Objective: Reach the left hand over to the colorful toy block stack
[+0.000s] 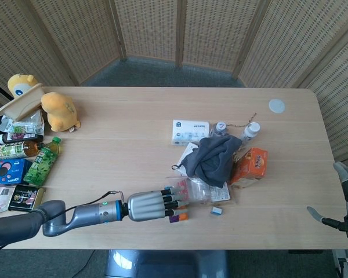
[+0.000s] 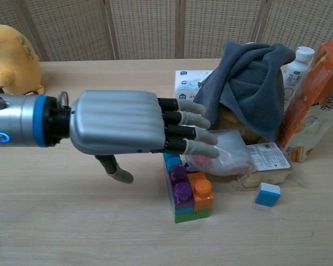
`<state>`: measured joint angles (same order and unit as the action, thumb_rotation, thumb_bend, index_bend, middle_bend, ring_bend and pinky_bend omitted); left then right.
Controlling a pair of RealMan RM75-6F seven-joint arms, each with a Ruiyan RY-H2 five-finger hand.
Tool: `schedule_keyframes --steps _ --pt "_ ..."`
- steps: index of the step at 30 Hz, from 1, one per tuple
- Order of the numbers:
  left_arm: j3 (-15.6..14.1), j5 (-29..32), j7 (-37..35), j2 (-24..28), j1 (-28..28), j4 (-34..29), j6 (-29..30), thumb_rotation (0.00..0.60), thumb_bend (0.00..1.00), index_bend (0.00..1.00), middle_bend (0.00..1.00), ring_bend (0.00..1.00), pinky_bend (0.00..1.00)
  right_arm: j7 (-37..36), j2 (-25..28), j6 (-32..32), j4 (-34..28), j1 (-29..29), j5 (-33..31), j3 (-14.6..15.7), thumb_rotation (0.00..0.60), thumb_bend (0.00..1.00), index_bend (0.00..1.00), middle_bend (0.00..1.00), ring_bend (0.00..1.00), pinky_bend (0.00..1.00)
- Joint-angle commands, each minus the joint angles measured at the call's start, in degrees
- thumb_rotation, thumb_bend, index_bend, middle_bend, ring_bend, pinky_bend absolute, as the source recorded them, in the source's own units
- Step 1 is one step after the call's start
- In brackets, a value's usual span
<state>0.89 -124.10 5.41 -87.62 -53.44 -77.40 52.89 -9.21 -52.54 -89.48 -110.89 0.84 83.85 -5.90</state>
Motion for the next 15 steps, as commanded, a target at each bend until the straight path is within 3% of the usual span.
schedule_keyframes --steps 1,15 --pt "0.5 2.2 1.8 -3.3 -2.5 1.4 -3.0 0.600 0.00 0.00 0.00 0.00 0.00 -0.5 0.2 0.0 0.0 0.0 -0.1 -0.1 0.600 0.00 0.00 0.00 0.00 0.00" --pt "0.2 8.3 9.0 -11.7 -7.3 5.0 -10.0 0.600 0.00 0.00 0.00 0.00 0.00 -3.9 1.5 -0.3 0.2 0.3 -1.1 -0.7 0.600 0.00 0.00 0.00 0.00 0.00"
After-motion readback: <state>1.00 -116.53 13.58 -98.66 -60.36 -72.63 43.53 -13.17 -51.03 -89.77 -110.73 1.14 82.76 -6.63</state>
